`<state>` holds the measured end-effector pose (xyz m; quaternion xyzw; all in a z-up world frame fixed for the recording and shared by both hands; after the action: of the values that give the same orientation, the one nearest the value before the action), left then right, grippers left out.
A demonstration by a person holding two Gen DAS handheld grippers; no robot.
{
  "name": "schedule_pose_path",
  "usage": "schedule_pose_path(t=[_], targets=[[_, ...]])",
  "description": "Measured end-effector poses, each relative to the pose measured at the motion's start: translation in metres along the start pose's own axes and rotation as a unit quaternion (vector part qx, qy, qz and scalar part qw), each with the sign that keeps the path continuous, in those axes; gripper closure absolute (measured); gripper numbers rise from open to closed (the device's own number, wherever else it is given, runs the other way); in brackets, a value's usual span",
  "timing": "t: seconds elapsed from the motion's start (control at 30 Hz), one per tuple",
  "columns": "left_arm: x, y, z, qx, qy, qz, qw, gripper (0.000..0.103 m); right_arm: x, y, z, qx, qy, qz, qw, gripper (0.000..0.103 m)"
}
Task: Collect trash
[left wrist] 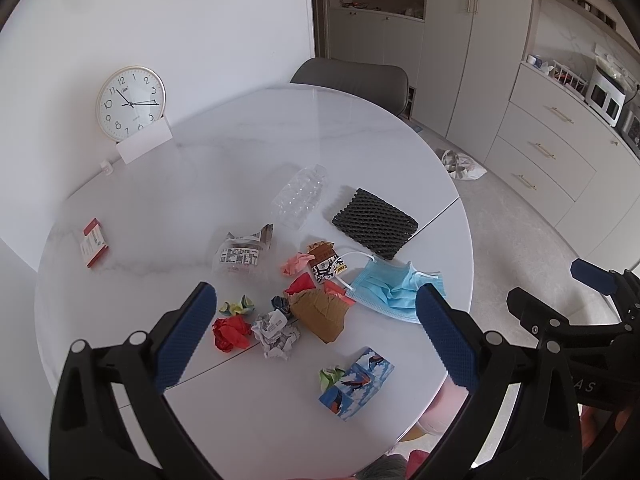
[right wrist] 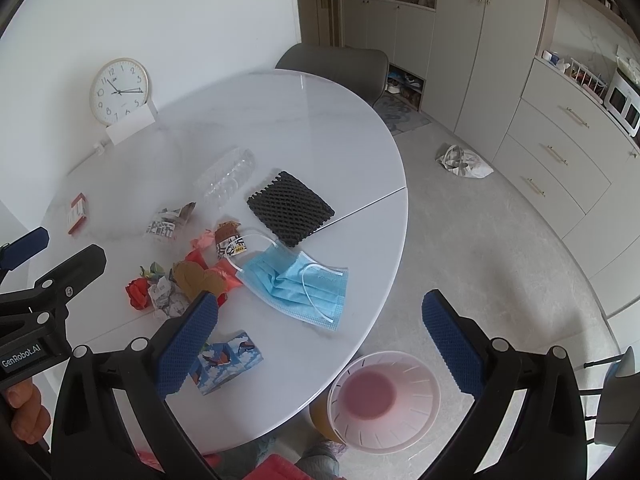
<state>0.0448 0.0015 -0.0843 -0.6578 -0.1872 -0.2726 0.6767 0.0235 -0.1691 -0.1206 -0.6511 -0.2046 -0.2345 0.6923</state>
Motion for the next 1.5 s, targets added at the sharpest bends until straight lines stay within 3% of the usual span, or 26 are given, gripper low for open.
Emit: schedule_pose_path(t=[1.5], targets=[[0.0,0.009,0.008,0.004,-0.008,0.02,0.9998,0.008,-0.003,0.01,0.001,0.005,-0.001,0.016,1.0,0.002]])
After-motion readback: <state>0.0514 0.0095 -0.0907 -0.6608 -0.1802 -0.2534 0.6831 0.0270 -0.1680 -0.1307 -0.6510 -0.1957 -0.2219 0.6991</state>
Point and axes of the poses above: each gripper's, at about its wrist camera, not at the fingertips, and y roughly the way its jaws point, z to its left, x to its top, the point moved 9 cm from there along y, roughly the way its jaws point, and after that the axes turned 1 degree about x, right-handed, at the moved point
